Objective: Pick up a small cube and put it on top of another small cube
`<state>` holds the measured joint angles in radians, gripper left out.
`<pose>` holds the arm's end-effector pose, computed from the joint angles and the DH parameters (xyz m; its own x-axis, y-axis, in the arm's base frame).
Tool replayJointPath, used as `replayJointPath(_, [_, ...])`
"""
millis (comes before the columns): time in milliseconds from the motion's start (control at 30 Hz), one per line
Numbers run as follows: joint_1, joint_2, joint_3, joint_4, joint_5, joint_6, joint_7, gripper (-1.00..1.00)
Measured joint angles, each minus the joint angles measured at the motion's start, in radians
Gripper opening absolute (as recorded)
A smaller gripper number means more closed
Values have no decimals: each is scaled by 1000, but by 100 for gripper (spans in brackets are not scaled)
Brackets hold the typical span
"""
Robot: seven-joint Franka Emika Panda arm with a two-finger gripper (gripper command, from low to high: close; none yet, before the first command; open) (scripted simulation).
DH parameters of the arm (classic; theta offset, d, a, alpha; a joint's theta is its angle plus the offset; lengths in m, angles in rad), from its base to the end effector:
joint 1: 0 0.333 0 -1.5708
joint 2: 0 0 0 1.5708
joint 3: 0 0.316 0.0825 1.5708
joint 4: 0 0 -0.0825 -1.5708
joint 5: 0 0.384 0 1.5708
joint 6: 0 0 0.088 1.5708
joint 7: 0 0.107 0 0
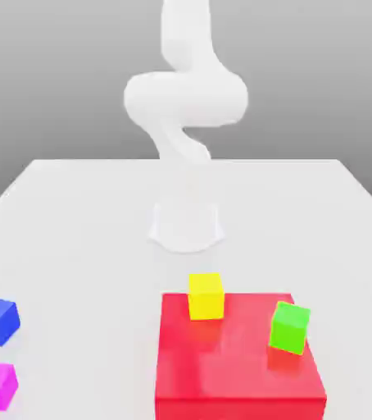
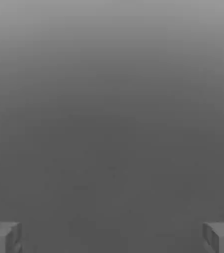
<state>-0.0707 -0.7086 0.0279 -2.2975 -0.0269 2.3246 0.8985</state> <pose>0.3794 -0.0129 0.6818 0.4239 -0.7845 0.4527 -0.6111 -0.6166 -0.4964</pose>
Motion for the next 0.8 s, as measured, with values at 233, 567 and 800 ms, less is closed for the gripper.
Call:
replayJointPath(233, [-176,262,56,8,-89,68,289,0])
replayJointPath(567, [-339,625,33,19,-184,164,671,0])
replayJointPath(800, [-414,867,-10,22,-139,244,860,0])
